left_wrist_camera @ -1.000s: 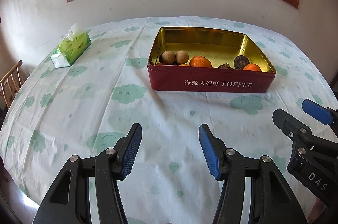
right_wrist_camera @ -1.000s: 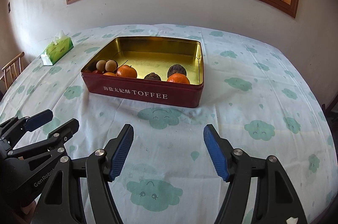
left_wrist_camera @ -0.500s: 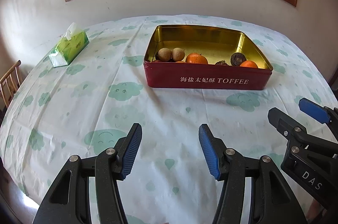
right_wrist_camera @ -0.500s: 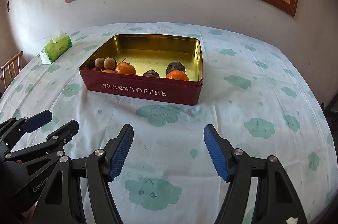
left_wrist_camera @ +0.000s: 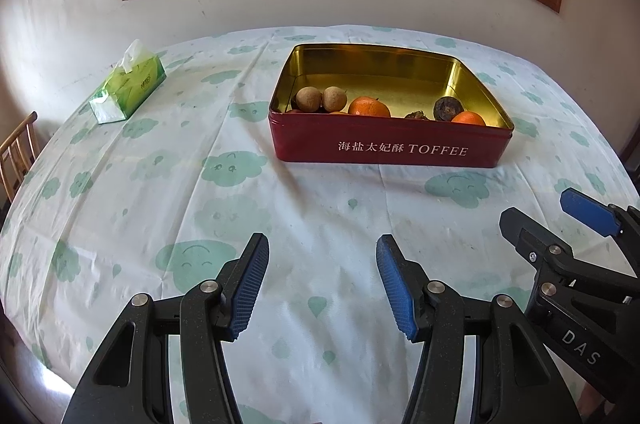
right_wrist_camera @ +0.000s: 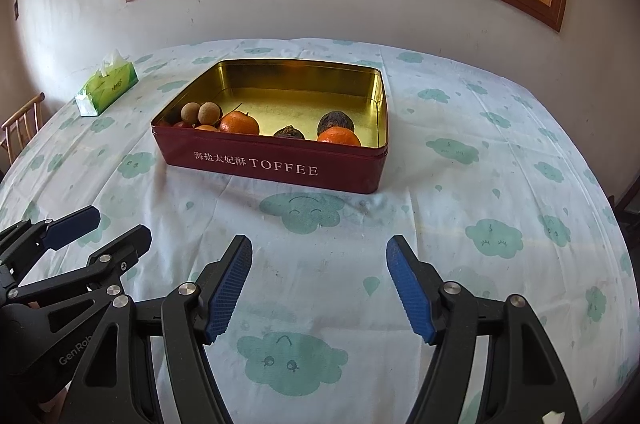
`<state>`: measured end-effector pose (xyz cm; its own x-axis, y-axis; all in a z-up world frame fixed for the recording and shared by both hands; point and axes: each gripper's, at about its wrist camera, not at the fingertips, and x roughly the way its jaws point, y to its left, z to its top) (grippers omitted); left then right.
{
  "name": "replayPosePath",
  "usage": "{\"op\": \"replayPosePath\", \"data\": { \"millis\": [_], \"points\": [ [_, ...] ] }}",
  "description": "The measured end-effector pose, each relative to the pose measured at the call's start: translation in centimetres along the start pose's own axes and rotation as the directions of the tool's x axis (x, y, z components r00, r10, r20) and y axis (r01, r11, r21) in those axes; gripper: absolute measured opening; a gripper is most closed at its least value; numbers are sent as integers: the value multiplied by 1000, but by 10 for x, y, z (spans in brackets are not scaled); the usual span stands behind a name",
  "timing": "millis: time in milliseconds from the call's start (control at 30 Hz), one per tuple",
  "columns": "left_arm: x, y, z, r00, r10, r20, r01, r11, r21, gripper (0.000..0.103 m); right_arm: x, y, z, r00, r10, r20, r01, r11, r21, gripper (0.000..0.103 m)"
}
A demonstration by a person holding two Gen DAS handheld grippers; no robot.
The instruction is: Organize fruits
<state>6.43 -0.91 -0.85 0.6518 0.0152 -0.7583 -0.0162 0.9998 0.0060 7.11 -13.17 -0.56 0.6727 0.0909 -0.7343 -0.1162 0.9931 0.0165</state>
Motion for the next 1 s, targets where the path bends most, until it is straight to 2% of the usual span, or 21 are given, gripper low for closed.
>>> {"op": "replayPosePath", "data": {
  "millis": [1000],
  "points": [
    [2,-1,-3,1000,-17,-16,17,1000,-5,57,2,1,-5,1000,7,-10,-6,1000,8,68]
  ]
}}
